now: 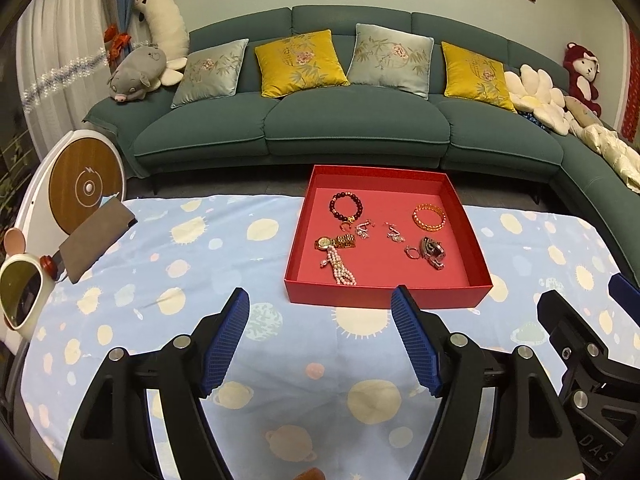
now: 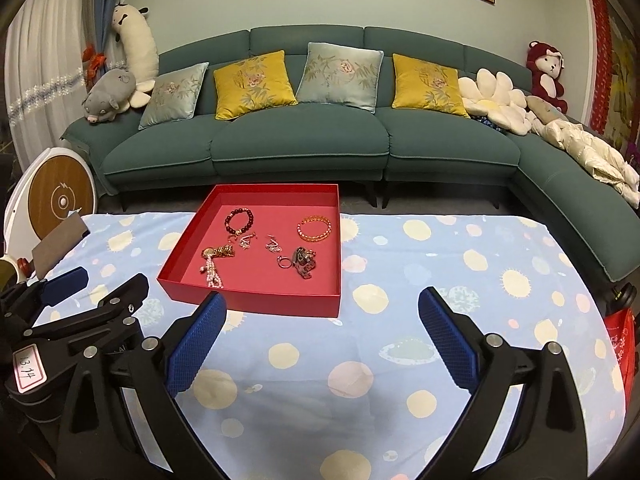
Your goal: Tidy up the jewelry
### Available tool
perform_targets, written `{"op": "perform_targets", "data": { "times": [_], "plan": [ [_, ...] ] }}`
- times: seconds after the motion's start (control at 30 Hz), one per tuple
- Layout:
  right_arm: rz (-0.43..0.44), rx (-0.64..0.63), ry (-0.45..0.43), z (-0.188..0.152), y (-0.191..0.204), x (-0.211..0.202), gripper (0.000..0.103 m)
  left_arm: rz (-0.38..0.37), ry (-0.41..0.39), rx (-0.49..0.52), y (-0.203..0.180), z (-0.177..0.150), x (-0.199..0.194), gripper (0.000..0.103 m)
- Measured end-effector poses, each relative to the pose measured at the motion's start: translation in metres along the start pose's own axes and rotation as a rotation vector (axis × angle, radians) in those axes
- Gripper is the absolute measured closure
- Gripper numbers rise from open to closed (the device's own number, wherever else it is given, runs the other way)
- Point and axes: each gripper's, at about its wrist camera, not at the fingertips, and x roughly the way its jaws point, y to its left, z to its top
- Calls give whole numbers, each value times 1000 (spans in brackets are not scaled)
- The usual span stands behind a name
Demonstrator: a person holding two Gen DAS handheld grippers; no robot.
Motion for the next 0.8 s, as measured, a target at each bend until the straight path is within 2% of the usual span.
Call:
{"op": "perform_targets", "data": {
  "times": [0.8],
  "plan": [
    [12,-60,-40,-3,23,-6,8,43,-77,14,13,-3,-15,33]
  ]
}}
